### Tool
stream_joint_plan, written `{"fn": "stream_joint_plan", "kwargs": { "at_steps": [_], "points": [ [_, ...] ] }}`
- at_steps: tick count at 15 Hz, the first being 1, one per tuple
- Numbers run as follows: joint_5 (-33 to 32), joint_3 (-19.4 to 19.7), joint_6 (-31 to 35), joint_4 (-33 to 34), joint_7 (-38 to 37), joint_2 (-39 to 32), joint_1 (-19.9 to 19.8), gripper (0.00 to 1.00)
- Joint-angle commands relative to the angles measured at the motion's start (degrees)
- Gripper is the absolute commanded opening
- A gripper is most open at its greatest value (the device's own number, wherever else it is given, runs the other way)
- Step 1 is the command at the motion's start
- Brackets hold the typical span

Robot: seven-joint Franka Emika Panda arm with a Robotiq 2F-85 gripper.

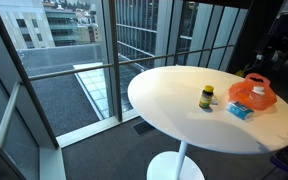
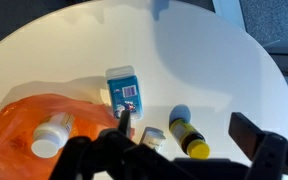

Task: Place the white pill bottle in the plastic bag

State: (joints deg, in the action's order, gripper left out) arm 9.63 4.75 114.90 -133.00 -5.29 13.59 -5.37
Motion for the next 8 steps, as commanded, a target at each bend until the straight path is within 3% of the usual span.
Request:
{"fn": "stream_joint_plan", "kwargs": {
  "at_steps": [1,5,8],
  "points": [
    [-4.06,-2.34,-4.00,1.26,-6.20,4.90,0.12,1.00],
    [-7.14,-4.50,-7.59,3.29,-11.46,8.16,-0.20,1.00],
    [-6.42,-4.24,-6.83,2.50,-10.32,8.29,0.21,1.00]
  ]
}}
